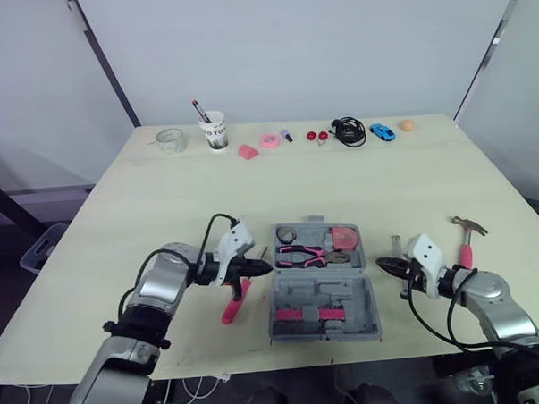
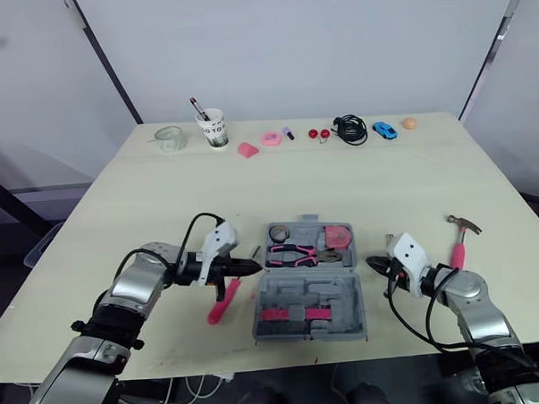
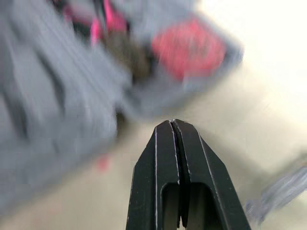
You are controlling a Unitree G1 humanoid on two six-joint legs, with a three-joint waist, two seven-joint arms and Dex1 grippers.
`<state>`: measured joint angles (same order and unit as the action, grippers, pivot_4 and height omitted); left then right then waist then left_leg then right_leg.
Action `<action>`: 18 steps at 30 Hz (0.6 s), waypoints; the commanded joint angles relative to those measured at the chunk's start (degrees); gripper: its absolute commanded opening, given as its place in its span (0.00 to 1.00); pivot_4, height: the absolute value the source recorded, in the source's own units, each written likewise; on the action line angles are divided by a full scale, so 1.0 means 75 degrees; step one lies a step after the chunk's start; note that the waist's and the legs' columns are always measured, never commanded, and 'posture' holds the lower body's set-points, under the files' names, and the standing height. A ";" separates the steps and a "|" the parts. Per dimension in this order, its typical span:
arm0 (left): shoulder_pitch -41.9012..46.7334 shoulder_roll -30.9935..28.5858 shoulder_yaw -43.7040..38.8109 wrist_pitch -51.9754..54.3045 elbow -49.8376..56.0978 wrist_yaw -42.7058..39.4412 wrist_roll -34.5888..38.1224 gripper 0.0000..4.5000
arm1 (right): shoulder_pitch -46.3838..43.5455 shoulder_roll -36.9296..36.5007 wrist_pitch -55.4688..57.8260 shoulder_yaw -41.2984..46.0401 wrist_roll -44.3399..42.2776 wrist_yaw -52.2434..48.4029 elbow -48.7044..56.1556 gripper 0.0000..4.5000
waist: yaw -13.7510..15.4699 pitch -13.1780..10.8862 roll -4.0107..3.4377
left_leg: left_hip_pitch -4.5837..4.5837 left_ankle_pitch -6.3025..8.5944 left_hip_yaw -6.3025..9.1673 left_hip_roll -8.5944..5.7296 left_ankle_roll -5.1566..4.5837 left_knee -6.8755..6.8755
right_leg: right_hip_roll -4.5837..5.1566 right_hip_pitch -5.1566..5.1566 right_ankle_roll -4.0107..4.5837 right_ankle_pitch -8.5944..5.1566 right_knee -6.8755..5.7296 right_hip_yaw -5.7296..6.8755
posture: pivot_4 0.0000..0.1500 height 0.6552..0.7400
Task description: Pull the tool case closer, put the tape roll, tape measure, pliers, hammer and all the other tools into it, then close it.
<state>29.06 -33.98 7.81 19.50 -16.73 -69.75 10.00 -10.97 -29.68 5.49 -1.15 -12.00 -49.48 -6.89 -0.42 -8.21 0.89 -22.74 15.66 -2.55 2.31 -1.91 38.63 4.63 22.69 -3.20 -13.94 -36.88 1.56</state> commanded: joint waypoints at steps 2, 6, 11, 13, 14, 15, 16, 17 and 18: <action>-0.0454 -0.0036 -0.1219 0.0131 0.1239 0.0321 0.1095 0.01 | 0.0427 -0.0021 0.0336 0.0778 -0.0773 0.0217 0.1048 0.00 | 0.0004 0.0000 0.0000 | 0.0001 0.0000 0.0006 0.0000 0.0000 0.0000 | 0.0001 -0.0001 0.0000 0.0000 0.0001 -0.0001 | 1.00 1.00; -0.1492 -0.0411 -0.2002 0.0540 0.2120 0.0624 0.1560 0.01 | 0.1037 -0.0054 0.0296 0.1464 -0.1169 0.0456 0.1438 0.00 | -0.0021 0.0000 0.0000 | 0.0005 0.0001 0.0011 0.0000 0.0000 -0.0001 | 0.0004 -0.0001 0.0000 0.0000 0.0001 -0.0007 | 1.00 1.00; -0.2948 -0.0798 -0.2773 0.0615 0.2964 0.0756 0.2030 0.01 | 0.1985 -0.0207 -0.0008 0.2246 -0.1404 0.0435 0.1591 0.00 | -0.0009 0.0000 -0.0001 | 0.0018 0.0001 0.0003 0.0003 0.0000 -0.0020 | 0.0004 0.0000 0.0001 -0.0001 0.0005 -0.0014 | 1.00 1.00; -0.3283 -0.0833 -0.3009 0.0637 0.3093 0.0890 0.2135 0.01 | 0.2257 -0.0231 -0.0154 0.2453 -0.1454 0.0381 0.1591 0.00 | 0.0033 0.0000 -0.0001 | 0.0018 0.0001 0.0003 0.0003 0.0000 -0.0019 | 0.0007 0.0000 0.0001 -0.0001 0.0006 -0.0012 | 1.00 1.00; -0.3515 -0.0800 -0.3204 0.0497 0.3113 0.0958 0.2180 0.01 | 0.2454 -0.0250 -0.0354 0.2612 -0.1417 0.0373 0.1534 0.00 | 0.0039 0.0000 -0.0001 | 0.0021 0.0001 0.0001 0.0003 0.0000 -0.0017 | 0.0008 -0.0001 0.0002 -0.0001 0.0006 -0.0013 | 1.00 1.00; -0.3768 -0.0735 -0.3448 0.0396 0.3132 0.1022 0.2269 0.01 | 0.2678 -0.0254 -0.0466 0.2820 -0.1487 0.0336 0.1509 0.00 | 0.0045 0.0000 -0.0001 | 0.0022 0.0000 0.0001 0.0003 0.0001 -0.0017 | 0.0008 -0.0002 0.0002 -0.0001 0.0006 -0.0013 | 1.00 1.00; -0.3981 -0.0663 -0.3668 0.0293 0.3141 0.1089 0.2351 0.01 | 0.2872 -0.0245 -0.0549 0.3005 -0.1553 0.0330 0.1500 0.00 | 0.0044 0.0001 -0.0003 | 0.0024 0.0000 -0.0001 0.0002 0.0001 -0.0015 | 0.0008 -0.0003 0.0003 -0.0001 0.0005 -0.0014 | 1.00 1.00; -0.4219 -0.0570 -0.3896 0.0176 0.3169 0.1145 0.2451 0.01 | 0.3096 -0.0244 -0.0618 0.3193 -0.1632 0.0302 0.1493 0.00 | 0.0044 0.0003 -0.0002 | 0.0029 0.0000 -0.0006 0.0003 0.0001 -0.0017 | 0.0009 -0.0003 0.0004 -0.0002 0.0006 -0.0020 | 1.00 1.00; -0.4497 -0.0527 -0.4060 0.0068 0.3201 0.1181 0.2487 0.10 | 0.3334 -0.0227 -0.0656 0.3361 -0.1746 0.0243 0.1515 0.00 | 0.0045 0.0003 -0.0002 | 0.0030 0.0001 -0.0007 0.0003 0.0001 -0.0023 | 0.0008 -0.0003 0.0005 -0.0003 0.0007 -0.0024 | 1.00 1.00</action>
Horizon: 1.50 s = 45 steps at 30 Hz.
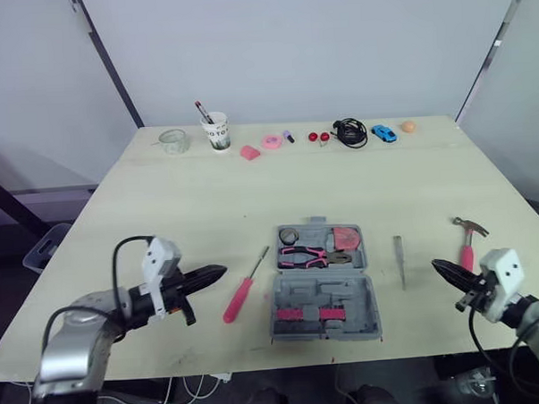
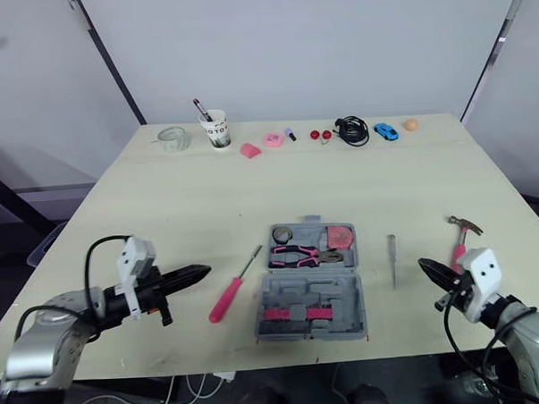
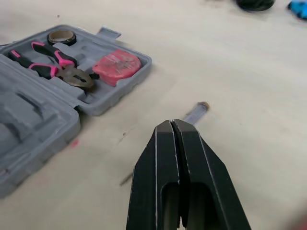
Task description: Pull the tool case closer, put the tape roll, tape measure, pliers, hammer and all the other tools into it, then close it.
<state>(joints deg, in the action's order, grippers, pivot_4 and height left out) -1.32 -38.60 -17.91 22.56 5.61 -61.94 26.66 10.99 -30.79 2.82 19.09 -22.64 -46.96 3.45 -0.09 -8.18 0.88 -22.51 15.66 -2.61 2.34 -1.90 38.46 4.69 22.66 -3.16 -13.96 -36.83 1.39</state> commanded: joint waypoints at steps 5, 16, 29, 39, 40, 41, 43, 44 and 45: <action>-0.1284 0.0308 -0.1105 -0.0754 0.0386 0.0281 0.0418 0.51 | 0.1175 0.0034 -0.0578 0.1120 -0.0475 -0.0152 0.0086 0.39 | -0.0001 0.0000 0.0001 | 0.0000 0.0001 -0.0008 0.0001 0.0000 -0.0010 | 0.0000 0.0002 0.0028 -0.0017 0.0010 -0.0005 | 1.00 1.00; -0.3335 0.1041 -0.1943 -0.1957 0.0130 0.0480 0.0492 1.00 | 0.2497 0.0565 -0.1341 0.2328 -0.1122 -0.0340 -0.0551 0.99 | 0.0001 0.0014 0.0014 | 0.0015 0.0005 -0.0021 0.0035 0.0002 -0.0012 | 0.0026 0.0006 0.0029 -0.0021 0.0014 -0.0008 | 1.00 1.00; -0.3655 0.1277 -0.1567 -0.1872 0.0855 0.0885 0.0640 1.00 | 0.2729 0.0376 -0.0898 0.2184 -0.1252 -0.0137 0.0371 0.99 | 0.0010 0.0018 0.0009 | 0.0004 0.0007 -0.0018 0.0038 0.0005 -0.0013 | 0.0049 0.0020 0.0027 -0.0023 0.0016 0.0003 | 1.00 1.00; -0.3030 0.0813 -0.1203 -0.1720 0.1200 0.0790 0.0739 1.00 | 0.2191 0.0184 0.0288 0.1577 -0.1249 0.0455 0.1790 0.99 | 0.0104 0.0019 0.0006 | -0.0002 0.0005 -0.0018 0.0033 0.0002 -0.0013 | 0.0038 0.0021 0.0033 -0.0022 0.0017 0.0012 | 1.00 1.00; -0.2979 0.0743 -0.1151 -0.1751 0.1214 0.0726 0.0730 1.00 | 0.2111 0.0167 0.0381 0.1526 -0.1215 0.0538 0.1844 0.99 | 0.0110 0.0019 0.0007 | -0.0002 0.0005 -0.0018 0.0033 0.0002 -0.0013 | 0.0038 0.0021 0.0033 -0.0022 0.0017 0.0013 | 1.00 1.00; -0.2842 0.0648 -0.1085 -0.1736 0.1260 0.0637 0.0773 1.00 | 0.1961 0.0147 0.0533 0.1421 -0.1164 0.0687 0.1940 0.99 | 0.0112 0.0019 0.0008 | -0.0003 0.0005 -0.0018 0.0031 0.0002 -0.0013 | 0.0038 0.0021 0.0033 -0.0022 0.0018 0.0013 | 1.00 1.00; -0.2571 0.0470 -0.0936 -0.1772 0.1328 0.0451 0.0780 1.00 | 0.1655 0.0164 0.0816 0.1187 -0.1112 0.0982 0.2119 0.99 | 0.0120 0.0018 0.0012 | -0.0005 0.0005 -0.0014 0.0031 0.0002 -0.0013 | 0.0037 0.0021 0.0033 -0.0022 0.0019 0.0017 | 1.00 1.00; -0.2470 0.0358 -0.0835 -0.1817 0.1353 0.0311 0.0754 1.00 | 0.1491 0.0220 0.1002 0.1056 -0.1117 0.1173 0.2204 0.99 | 0.0120 0.0018 0.0005 | -0.0007 0.0004 -0.0012 0.0031 0.0002 -0.0012 | 0.0036 0.0021 0.0033 -0.0021 0.0019 0.0020 | 1.00 1.00; -0.2380 0.0232 -0.0725 -0.1860 0.1375 0.0141 0.0728 1.00 | 0.1327 0.0292 0.1151 0.0891 -0.1082 0.1366 0.2288 0.99 | 0.0117 0.0018 0.0005 | -0.0004 0.0004 -0.0014 0.0030 0.0001 -0.0012 | 0.0036 0.0020 0.0033 -0.0021 0.0018 0.0019 | 1.00 1.00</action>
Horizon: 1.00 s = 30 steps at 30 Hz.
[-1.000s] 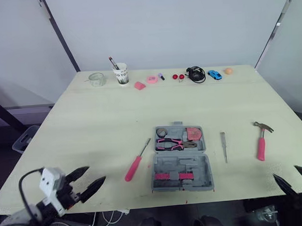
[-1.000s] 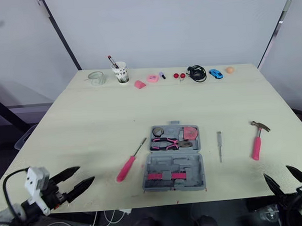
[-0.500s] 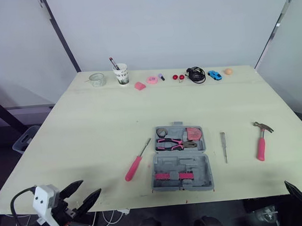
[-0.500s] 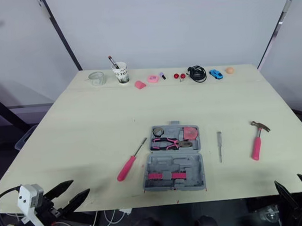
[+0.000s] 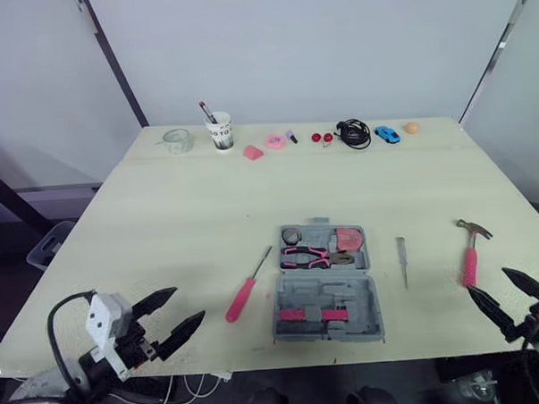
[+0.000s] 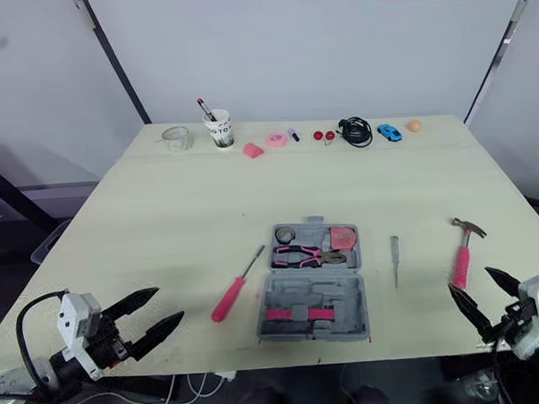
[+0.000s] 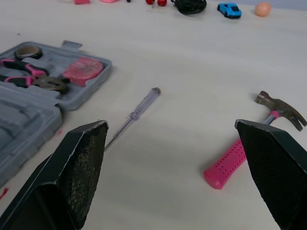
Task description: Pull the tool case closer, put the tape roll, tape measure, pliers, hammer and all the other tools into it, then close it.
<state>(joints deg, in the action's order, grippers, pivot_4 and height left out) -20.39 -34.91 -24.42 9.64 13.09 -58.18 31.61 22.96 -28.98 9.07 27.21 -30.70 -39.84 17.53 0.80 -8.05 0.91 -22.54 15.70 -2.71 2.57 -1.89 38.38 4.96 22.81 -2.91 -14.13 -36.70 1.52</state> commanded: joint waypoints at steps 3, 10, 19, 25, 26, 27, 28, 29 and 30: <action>0.0454 -0.0543 0.0362 -0.0125 0.0434 -0.0778 0.0175 1.00 | -0.0695 0.0340 0.0714 -0.0592 -0.0005 0.1010 0.0636 0.99 | -0.0005 0.0002 0.0005 | -0.0001 0.0000 0.0001 0.0001 0.0000 -0.0001 | -0.0005 0.0001 0.0001 0.0000 0.0000 0.0000 | 1.00 1.00; 0.1452 -0.1025 0.0883 0.0113 0.0494 -0.1327 0.0306 1.00 | -0.1494 0.0629 0.1149 -0.1427 0.0684 0.1799 0.0302 0.99 | -0.0009 -0.0004 -0.0003 | -0.0013 -0.0001 0.0004 -0.0031 -0.0002 -0.0001 | -0.0008 -0.0001 0.0001 0.0001 0.0001 -0.0002 | 1.00 1.00; 0.2786 -0.1450 0.1630 0.0853 0.1014 -0.1799 0.0839 1.00 | -0.2765 0.1321 0.1169 -0.2404 0.1926 0.2899 -0.1576 0.99 | -0.0017 -0.0005 0.0005 | -0.0011 -0.0003 0.0008 -0.0033 -0.0002 -0.0002 | -0.0031 -0.0003 0.0000 0.0002 -0.0003 -0.0007 | 1.00 1.00; 0.3565 -0.1599 0.1847 0.1259 0.1046 -0.1833 0.1033 1.00 | -0.3350 0.1948 0.0825 -0.2788 0.2365 0.3195 -0.2647 0.99 | -0.0045 -0.0010 -0.0002 | -0.0008 -0.0004 0.0005 -0.0030 -0.0001 0.0000 | -0.0041 -0.0003 -0.0001 0.0003 -0.0007 -0.0021 | 1.00 1.00; 0.3608 -0.1601 0.1858 0.1285 0.1053 -0.1833 0.1043 1.00 | -0.3392 0.2010 0.0787 -0.2786 0.2407 0.3232 -0.2736 0.99 | -0.0052 -0.0011 -0.0003 | -0.0009 -0.0004 0.0005 -0.0030 -0.0001 0.0000 | -0.0042 -0.0002 -0.0003 0.0004 -0.0007 -0.0024 | 1.00 1.00; 0.3665 -0.1604 0.1877 0.1324 0.1064 -0.1825 0.1048 1.00 | -0.3454 0.2067 0.0746 -0.2801 0.2465 0.3287 -0.2833 0.99 | -0.0066 -0.0011 -0.0002 | -0.0009 -0.0004 0.0005 -0.0030 -0.0001 0.0000 | -0.0043 -0.0002 -0.0003 0.0004 -0.0008 -0.0024 | 1.00 1.00; 0.3709 -0.1616 0.1892 0.1364 0.1086 -0.1833 0.1059 1.00 | -0.3519 0.2116 0.0684 -0.2835 0.2527 0.3330 -0.2936 0.99 | -0.0087 -0.0011 -0.0002 | -0.0009 -0.0004 0.0006 -0.0030 -0.0001 -0.0001 | -0.0043 -0.0003 -0.0004 0.0004 -0.0007 -0.0024 | 1.00 1.00; 0.3751 -0.1632 0.1905 0.1409 0.1120 -0.1839 0.1075 1.00 | -0.3586 0.2165 0.0649 -0.2862 0.2581 0.3377 -0.3029 0.99 | -0.0106 -0.0010 -0.0001 | -0.0009 -0.0004 0.0005 -0.0030 -0.0001 -0.0001 | -0.0044 -0.0003 -0.0007 0.0006 -0.0007 -0.0025 | 1.00 1.00; 0.3773 -0.1643 0.1908 0.1442 0.1147 -0.1845 0.1087 1.00 | -0.3629 0.2203 0.0620 -0.2876 0.2622 0.3405 -0.3093 0.99 | -0.0124 -0.0010 0.0000 | -0.0009 -0.0004 0.0005 -0.0030 -0.0001 -0.0001 | -0.0044 -0.0003 -0.0008 0.0006 -0.0007 -0.0027 | 1.00 1.00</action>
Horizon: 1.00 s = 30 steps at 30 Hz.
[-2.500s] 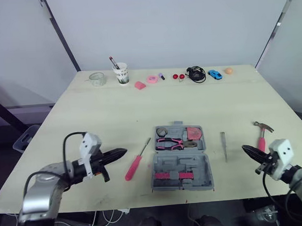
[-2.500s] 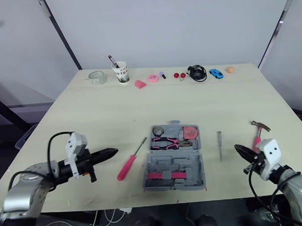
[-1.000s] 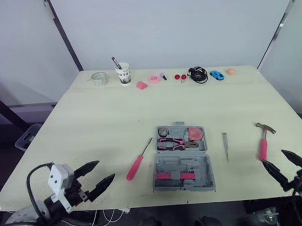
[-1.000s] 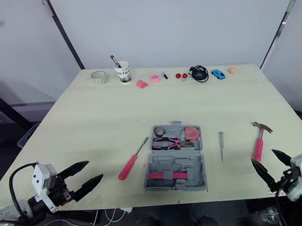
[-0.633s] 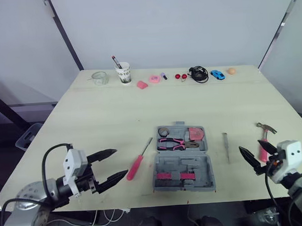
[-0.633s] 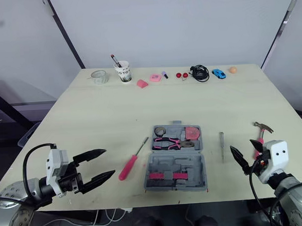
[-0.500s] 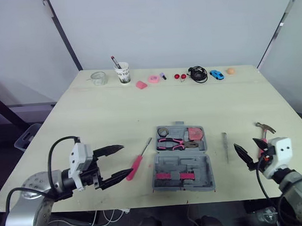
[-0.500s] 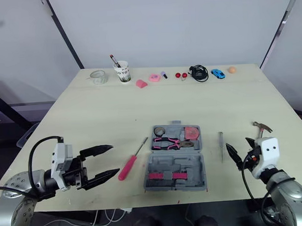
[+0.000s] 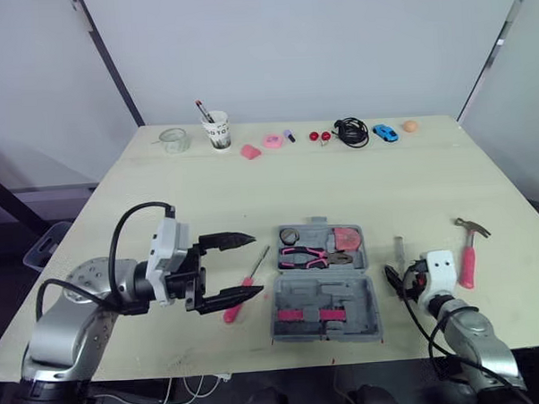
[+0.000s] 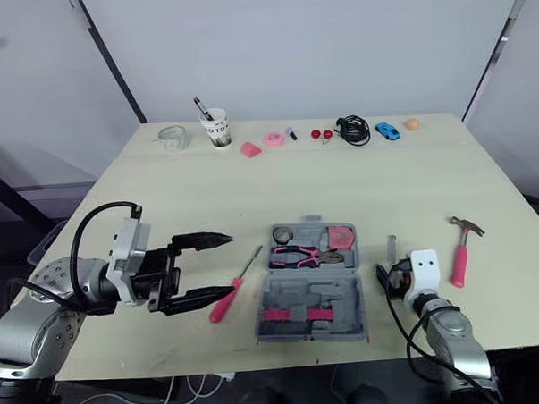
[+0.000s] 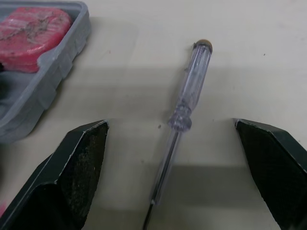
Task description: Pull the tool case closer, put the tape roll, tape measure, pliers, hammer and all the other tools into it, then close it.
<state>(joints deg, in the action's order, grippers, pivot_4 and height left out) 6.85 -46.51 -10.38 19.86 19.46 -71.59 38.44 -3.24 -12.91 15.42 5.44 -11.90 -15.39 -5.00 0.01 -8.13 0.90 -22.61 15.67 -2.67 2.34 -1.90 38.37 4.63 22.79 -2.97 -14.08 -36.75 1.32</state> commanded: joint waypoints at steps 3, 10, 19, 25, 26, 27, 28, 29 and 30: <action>0.0214 -0.0101 0.0007 0.0199 0.0357 -0.0035 0.0248 1.00 | -0.0241 0.0177 -0.0245 0.0088 0.0197 0.0340 -0.0270 0.99 | -0.0060 0.0001 0.0002 | 0.0000 0.0000 0.0003 0.0000 0.0000 0.0000 | -0.0001 0.0000 0.0000 0.0000 -0.0001 0.0001 | 1.00 1.00; 0.0402 -0.0114 0.0014 0.0343 0.0282 -0.0080 0.0316 1.00 | -0.0263 0.0177 -0.0461 0.0065 0.0392 0.0384 -0.0411 0.42 | -0.0110 0.0002 0.0003 | 0.0004 0.0000 0.0003 0.0001 0.0001 -0.0001 | -0.0003 -0.0001 -0.0004 0.0002 -0.0002 -0.0002 | 1.00 1.00; 0.0441 -0.0058 0.0124 0.0287 0.0157 -0.0176 0.0263 1.00 | -0.0365 0.0026 -0.0635 0.0074 0.0595 0.0307 -0.0521 0.01 | -0.0111 0.0002 0.0004 | 0.0006 0.0000 -0.0002 0.0000 0.0000 -0.0001 | -0.0024 -0.0001 -0.0001 0.0001 -0.0002 -0.0043 | 1.00 1.00; 0.0396 -0.0081 0.0108 0.0217 0.0107 -0.0209 0.0240 1.00 | -0.0255 -0.0534 -0.0932 0.0219 0.0568 -0.0232 -0.0055 0.01 | -0.0100 -0.0001 -0.0001 | 0.0005 0.0000 -0.0004 0.0000 0.0000 -0.0001 | -0.0068 -0.0001 -0.0001 0.0000 0.0000 -0.0111 | 1.00 1.00; 0.0390 -0.0093 0.0092 0.0209 0.0085 -0.0222 0.0240 1.00 | -0.0265 -0.0711 -0.0972 0.0252 0.0494 -0.0446 0.0103 0.01 | -0.0101 -0.0007 -0.0011 | 0.0005 0.0000 -0.0005 0.0000 0.0000 -0.0001 | -0.0068 0.0000 -0.0001 0.0000 0.0000 -0.0112 | 1.00 1.00; 0.0383 -0.0110 0.0074 0.0195 0.0059 -0.0250 0.0237 1.00 | -0.0284 -0.0898 -0.0924 0.0267 0.0424 -0.0648 0.0266 0.01 | -0.0104 -0.0010 -0.0015 | 0.0005 0.0000 -0.0008 -0.0003 0.0000 0.0000 | -0.0069 0.0000 -0.0001 0.0000 0.0001 -0.0120 | 1.00 1.00; 0.0372 -0.0128 0.0056 0.0166 0.0021 -0.0288 0.0224 1.00 | -0.0302 -0.1130 -0.0890 0.0247 0.0328 -0.0957 0.0456 0.01 | -0.0104 -0.0009 -0.0014 | 0.0006 0.0000 -0.0008 -0.0003 0.0000 0.0000 | -0.0074 0.0000 -0.0002 0.0000 0.0000 -0.0128 | 1.00 1.00; 0.0373 -0.0140 0.0045 0.0143 -0.0013 -0.0319 0.0215 1.00 | -0.0311 -0.1351 -0.0798 0.0193 0.0252 -0.1256 0.0652 0.01 | -0.0107 -0.0011 -0.0016 | 0.0006 0.0000 -0.0007 -0.0003 0.0000 -0.0001 | -0.0075 0.0000 -0.0002 0.0000 0.0000 -0.0127 | 1.00 1.00; 0.0372 -0.0159 0.0025 0.0120 -0.0059 -0.0364 0.0206 1.00 | -0.0302 -0.1595 -0.0693 0.0103 0.0084 -0.1693 0.0943 0.01 | -0.0112 -0.0012 -0.0017 | 0.0007 0.0000 -0.0007 -0.0001 0.0000 -0.0001 | -0.0078 0.0001 -0.0003 0.0001 0.0000 -0.0128 | 1.00 1.00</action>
<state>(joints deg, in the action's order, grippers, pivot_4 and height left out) 9.28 -46.77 -8.68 21.90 18.96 -73.64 39.95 -4.82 -23.06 10.10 6.03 -9.12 -23.69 -2.85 -0.82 -8.22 0.77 -22.54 15.67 -2.73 2.33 -1.91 38.36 4.03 22.80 -3.00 -14.07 -36.76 0.35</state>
